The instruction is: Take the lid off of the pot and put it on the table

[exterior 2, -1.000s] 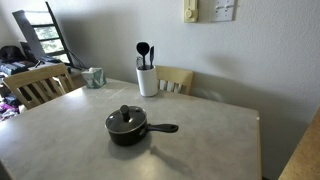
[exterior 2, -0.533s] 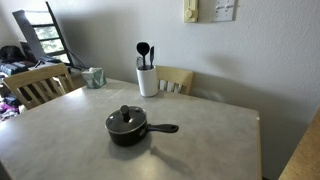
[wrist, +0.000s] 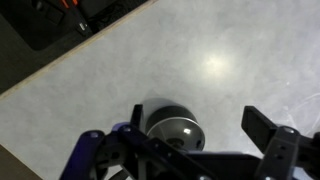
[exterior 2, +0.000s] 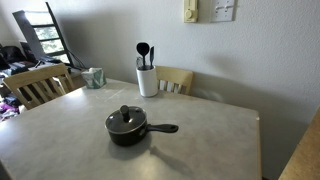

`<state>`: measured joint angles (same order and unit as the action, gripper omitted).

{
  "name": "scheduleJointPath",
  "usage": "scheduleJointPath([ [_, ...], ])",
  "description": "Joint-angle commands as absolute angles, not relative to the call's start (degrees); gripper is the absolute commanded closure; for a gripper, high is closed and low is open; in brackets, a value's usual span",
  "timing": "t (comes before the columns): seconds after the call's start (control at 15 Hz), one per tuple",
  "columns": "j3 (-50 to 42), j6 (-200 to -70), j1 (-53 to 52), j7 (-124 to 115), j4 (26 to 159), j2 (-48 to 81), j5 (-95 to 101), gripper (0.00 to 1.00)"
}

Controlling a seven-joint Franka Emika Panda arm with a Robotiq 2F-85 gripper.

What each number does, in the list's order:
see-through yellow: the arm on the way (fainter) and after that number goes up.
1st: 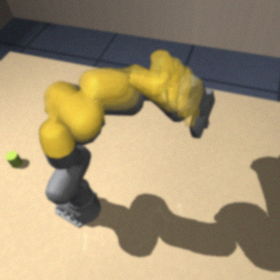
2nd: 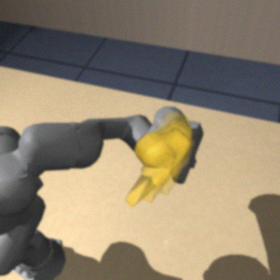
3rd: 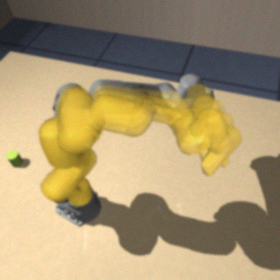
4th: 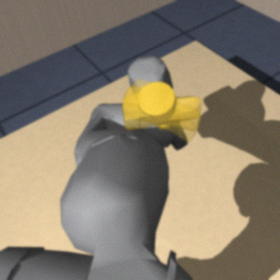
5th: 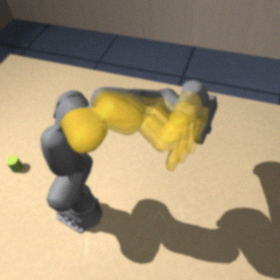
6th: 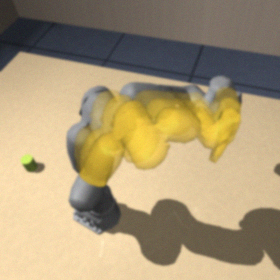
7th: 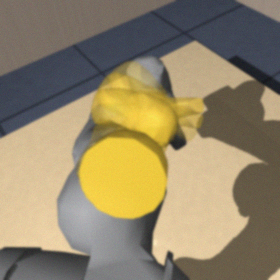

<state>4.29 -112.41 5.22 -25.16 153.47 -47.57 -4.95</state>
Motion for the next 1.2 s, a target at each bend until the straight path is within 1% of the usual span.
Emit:
scheduleJointPath([
  [0.0,4.9,-112.22,5.86,-24.73,153.33,-47.62,-5.41,0.0],
  [0.27,5.06,-113.1,5.98,-24.69,153.68,-47.49,-5.15,0.0],
  [0.47,3.67,-114.87,5.56,-19.49,153.86,-46.06,-3.13,0.0],
  [0.73,-0.89,-115.5,4.33,-5.2,152.5,-42.85,1.16,0.0],
  [1.13,-9.02,-115.12,1.47,16.6,150.15,-37.6,1.9,0.0],
])
